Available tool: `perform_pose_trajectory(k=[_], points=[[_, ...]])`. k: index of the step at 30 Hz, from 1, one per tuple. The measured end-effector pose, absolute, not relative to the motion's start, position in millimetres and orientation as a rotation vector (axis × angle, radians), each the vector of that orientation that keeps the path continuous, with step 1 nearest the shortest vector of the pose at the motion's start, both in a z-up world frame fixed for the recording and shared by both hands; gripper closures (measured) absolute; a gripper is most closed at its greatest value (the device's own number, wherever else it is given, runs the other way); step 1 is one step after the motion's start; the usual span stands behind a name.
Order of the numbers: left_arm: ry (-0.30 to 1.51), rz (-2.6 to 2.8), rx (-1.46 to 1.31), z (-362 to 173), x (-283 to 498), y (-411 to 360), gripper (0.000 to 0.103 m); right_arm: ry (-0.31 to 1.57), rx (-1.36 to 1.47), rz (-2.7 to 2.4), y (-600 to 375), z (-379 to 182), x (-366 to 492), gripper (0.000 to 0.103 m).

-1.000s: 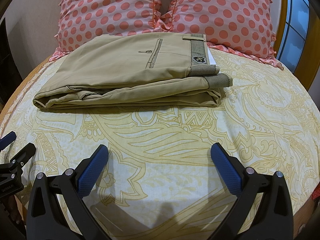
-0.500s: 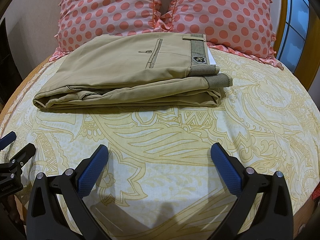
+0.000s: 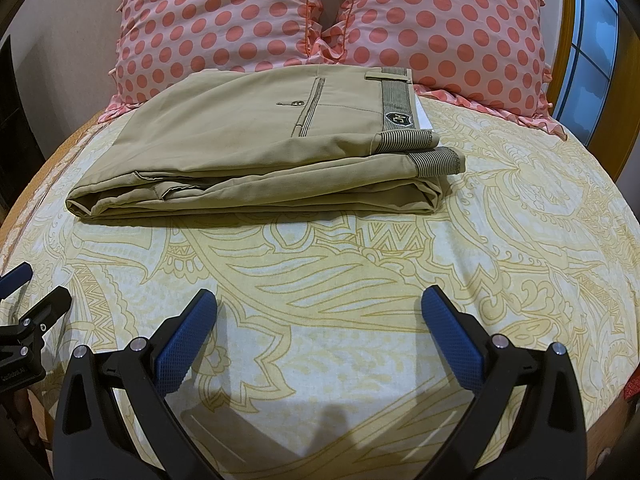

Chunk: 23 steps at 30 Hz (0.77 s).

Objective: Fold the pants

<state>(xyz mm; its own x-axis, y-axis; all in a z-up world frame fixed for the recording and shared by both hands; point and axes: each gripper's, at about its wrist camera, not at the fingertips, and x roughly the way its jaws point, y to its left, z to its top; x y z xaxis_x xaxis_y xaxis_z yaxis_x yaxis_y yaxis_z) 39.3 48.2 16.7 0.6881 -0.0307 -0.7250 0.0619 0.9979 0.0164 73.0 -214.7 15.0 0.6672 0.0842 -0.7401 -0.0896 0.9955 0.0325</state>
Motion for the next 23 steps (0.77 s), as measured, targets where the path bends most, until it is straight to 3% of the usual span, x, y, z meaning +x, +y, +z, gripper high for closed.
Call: perform_pose_trajectory(k=[23], points=[[0.813,-0.063,0.045,17.8,41.6,51.0,0.002,0.834,-0.007,0.098,-213.9,15.2,73.8,0.001]])
